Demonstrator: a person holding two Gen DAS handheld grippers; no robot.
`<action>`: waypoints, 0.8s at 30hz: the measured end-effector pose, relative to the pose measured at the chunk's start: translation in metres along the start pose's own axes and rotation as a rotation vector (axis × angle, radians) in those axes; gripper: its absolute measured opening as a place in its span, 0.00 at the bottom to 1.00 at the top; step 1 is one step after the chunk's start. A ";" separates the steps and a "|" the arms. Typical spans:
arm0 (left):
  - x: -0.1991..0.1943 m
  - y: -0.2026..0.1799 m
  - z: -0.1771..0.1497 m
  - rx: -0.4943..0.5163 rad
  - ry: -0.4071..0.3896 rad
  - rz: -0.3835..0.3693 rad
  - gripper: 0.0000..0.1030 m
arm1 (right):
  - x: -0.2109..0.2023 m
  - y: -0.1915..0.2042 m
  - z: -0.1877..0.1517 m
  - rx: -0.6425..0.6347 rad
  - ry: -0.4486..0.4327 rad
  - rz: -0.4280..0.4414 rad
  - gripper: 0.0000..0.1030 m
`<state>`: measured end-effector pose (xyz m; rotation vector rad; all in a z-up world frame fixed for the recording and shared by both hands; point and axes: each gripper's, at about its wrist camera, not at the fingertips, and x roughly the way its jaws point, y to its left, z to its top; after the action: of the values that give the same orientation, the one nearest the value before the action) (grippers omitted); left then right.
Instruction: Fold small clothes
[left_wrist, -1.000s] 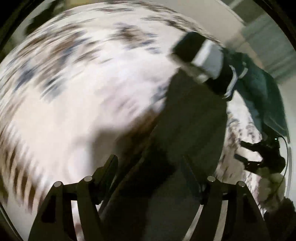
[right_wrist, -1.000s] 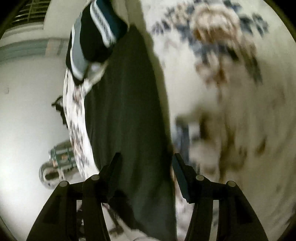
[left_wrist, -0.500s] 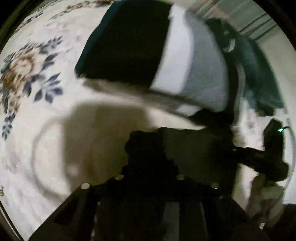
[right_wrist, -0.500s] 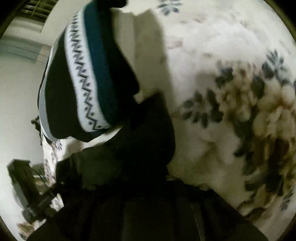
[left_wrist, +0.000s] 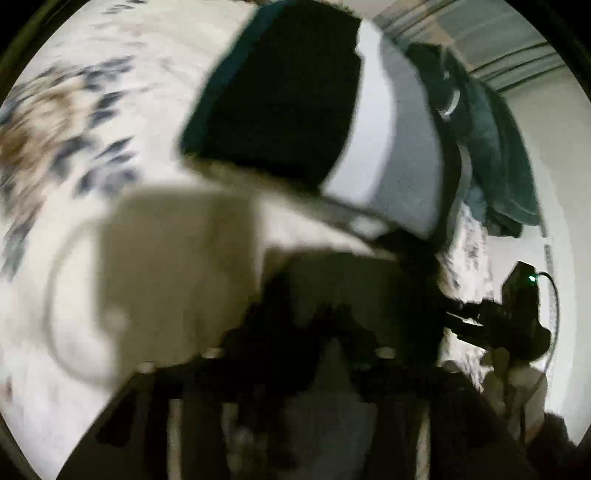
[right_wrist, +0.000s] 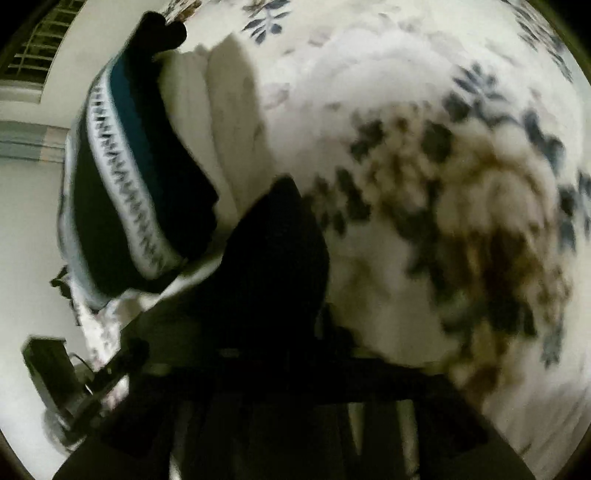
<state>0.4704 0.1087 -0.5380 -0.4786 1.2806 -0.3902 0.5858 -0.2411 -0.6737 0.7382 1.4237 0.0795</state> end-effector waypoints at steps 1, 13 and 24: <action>-0.012 0.001 -0.014 0.002 -0.011 0.005 0.55 | -0.005 -0.003 -0.010 -0.010 0.015 0.006 0.54; -0.052 0.012 -0.288 -0.002 0.191 0.364 0.58 | -0.001 -0.071 -0.279 -0.130 0.428 -0.120 0.54; -0.115 0.043 -0.396 -0.219 0.160 0.279 0.58 | 0.011 -0.131 -0.419 0.088 0.437 0.079 0.52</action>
<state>0.0585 0.1567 -0.5521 -0.4508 1.5310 -0.0543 0.1575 -0.1647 -0.7355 0.8854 1.8210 0.2537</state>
